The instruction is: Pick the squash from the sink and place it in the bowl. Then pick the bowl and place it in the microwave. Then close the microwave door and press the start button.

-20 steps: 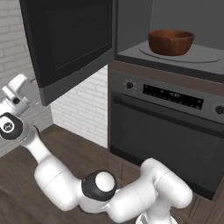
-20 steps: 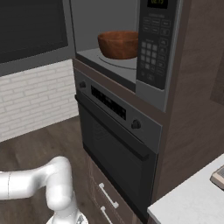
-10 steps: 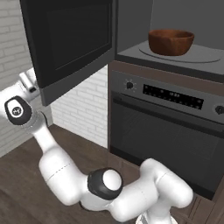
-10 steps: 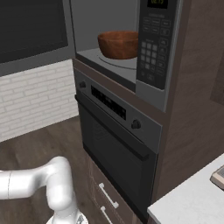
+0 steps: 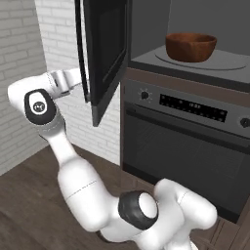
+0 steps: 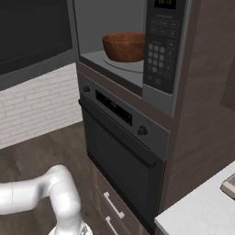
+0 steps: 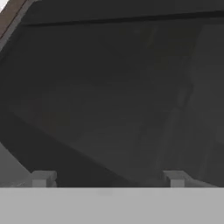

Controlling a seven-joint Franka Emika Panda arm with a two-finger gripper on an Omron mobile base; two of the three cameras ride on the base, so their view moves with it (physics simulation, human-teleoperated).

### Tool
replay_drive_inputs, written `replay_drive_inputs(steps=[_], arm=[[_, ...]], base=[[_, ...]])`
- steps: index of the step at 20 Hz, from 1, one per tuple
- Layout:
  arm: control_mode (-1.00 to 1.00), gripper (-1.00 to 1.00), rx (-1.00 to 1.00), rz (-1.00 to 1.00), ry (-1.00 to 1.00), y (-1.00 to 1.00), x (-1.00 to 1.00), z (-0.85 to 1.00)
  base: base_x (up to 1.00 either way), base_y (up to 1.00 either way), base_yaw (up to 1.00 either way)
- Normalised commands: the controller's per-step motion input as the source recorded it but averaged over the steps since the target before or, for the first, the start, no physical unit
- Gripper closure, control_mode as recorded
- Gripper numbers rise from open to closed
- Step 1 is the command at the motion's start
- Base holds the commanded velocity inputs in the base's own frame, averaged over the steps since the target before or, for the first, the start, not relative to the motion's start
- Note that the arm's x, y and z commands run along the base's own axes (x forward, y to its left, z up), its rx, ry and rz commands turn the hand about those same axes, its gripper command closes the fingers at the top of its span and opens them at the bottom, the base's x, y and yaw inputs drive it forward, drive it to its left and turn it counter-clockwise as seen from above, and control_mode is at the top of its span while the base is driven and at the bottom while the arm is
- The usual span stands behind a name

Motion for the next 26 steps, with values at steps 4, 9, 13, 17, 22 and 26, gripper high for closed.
replay_drive_inputs(steps=[4,9,13,17,22,26], arm=[[-1.0,-1.0,0.31,0.07,-0.18,-1.0,-0.53,0.12],[-1.0,-1.0,0.32,0.09,-0.18,-1.0,-0.35,0.09],[-1.0,-1.0,0.34,0.12,-0.18,-1.0,-0.09,0.01],[-1.0,-1.0,0.34,0.14,-0.14,-0.99,0.0,0.0],[-1.0,-1.0,0.17,0.05,-0.01,-0.67,0.34,0.0],[-1.0,-1.0,-0.08,0.0,0.03,-0.21,0.54,0.0]], base=[[0.0,0.0,0.0],[0.0,0.0,0.0],[0.0,0.0,0.0],[0.0,0.0,0.0],[0.0,0.0,0.0],[0.0,0.0,0.0]])
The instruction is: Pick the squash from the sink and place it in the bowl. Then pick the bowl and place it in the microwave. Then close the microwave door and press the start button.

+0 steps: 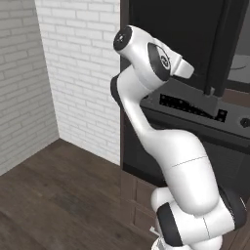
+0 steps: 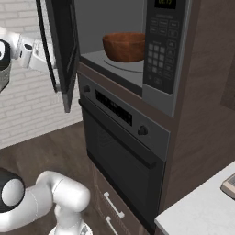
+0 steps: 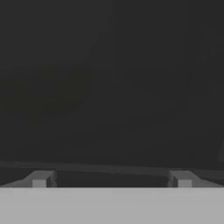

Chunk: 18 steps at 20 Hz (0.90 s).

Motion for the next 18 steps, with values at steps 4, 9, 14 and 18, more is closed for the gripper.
replay_drive_inputs(steps=[4,9,14,18], arm=[[-1.0,-1.0,-0.18,0.0,-0.02,-0.26,0.6,0.0],[-1.0,-1.0,-0.15,-0.02,-0.11,-0.48,0.52,0.0],[-1.0,-1.0,-0.06,-0.03,-0.04,-0.66,0.34,0.0],[-1.0,-1.0,0.01,-0.01,0.0,-0.62,0.2,0.0]], base=[[0.0,0.0,0.0],[0.0,0.0,0.0],[0.0,0.0,0.0],[0.0,0.0,0.0]])
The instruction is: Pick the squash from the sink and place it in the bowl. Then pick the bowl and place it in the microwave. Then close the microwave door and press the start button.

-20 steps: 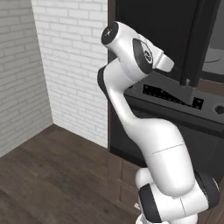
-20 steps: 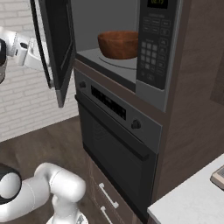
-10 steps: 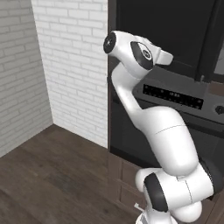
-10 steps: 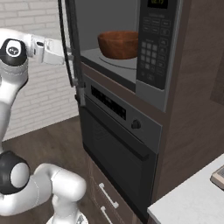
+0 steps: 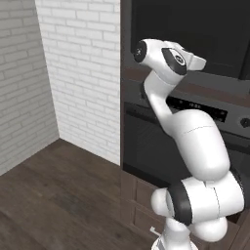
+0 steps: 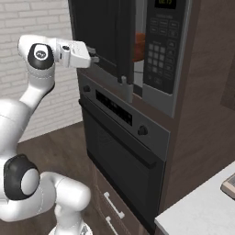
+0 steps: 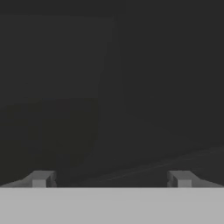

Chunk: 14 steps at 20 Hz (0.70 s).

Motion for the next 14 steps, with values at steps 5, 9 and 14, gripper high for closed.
replay_drive_inputs(steps=[5,9,14], arm=[[-1.0,-1.0,0.04,0.0,0.01,-0.57,0.24,0.0],[-1.0,-1.0,0.01,0.0,0.0,-0.48,0.39,-0.01],[-1.0,-1.0,0.0,0.0,-0.03,-0.3,0.39,-0.09]], base=[[0.0,0.0,0.0],[0.0,0.0,0.0],[0.0,0.0,0.0]])
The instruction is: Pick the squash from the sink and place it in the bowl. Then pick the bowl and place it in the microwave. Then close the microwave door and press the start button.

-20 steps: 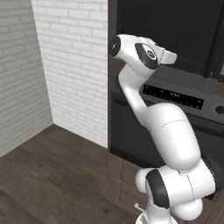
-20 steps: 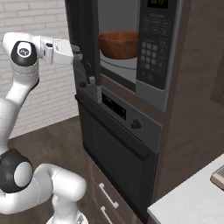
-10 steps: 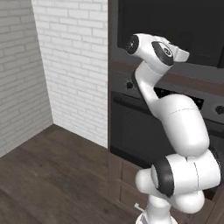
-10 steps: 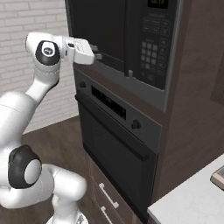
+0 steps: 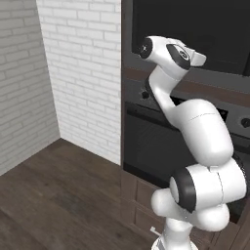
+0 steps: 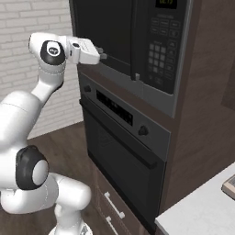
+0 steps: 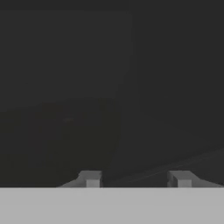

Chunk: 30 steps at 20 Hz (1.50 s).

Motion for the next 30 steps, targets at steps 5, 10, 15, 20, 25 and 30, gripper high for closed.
replay_drive_inputs(steps=[5,10,15,20,25,30], arm=[[-1.0,-1.0,-0.01,0.0,-0.02,0.08,-0.67,0.12],[-1.0,1.0,-0.06,0.07,0.0,0.17,-1.0,0.24],[-1.0,1.0,-0.04,0.19,0.0,0.09,-1.0,0.07],[-1.0,1.0,-0.01,0.2,-0.05,-0.23,-1.0,-0.01],[-1.0,1.0,0.0,0.15,-0.06,-0.5,-1.0,0.0],[-1.0,1.0,0.0,0.1,0.03,-0.23,-0.59,0.0]], base=[[0.0,0.0,0.0],[0.0,0.0,0.0],[0.0,0.0,0.0],[0.0,0.0,0.0],[0.0,0.0,0.0],[0.0,0.0,0.0]])
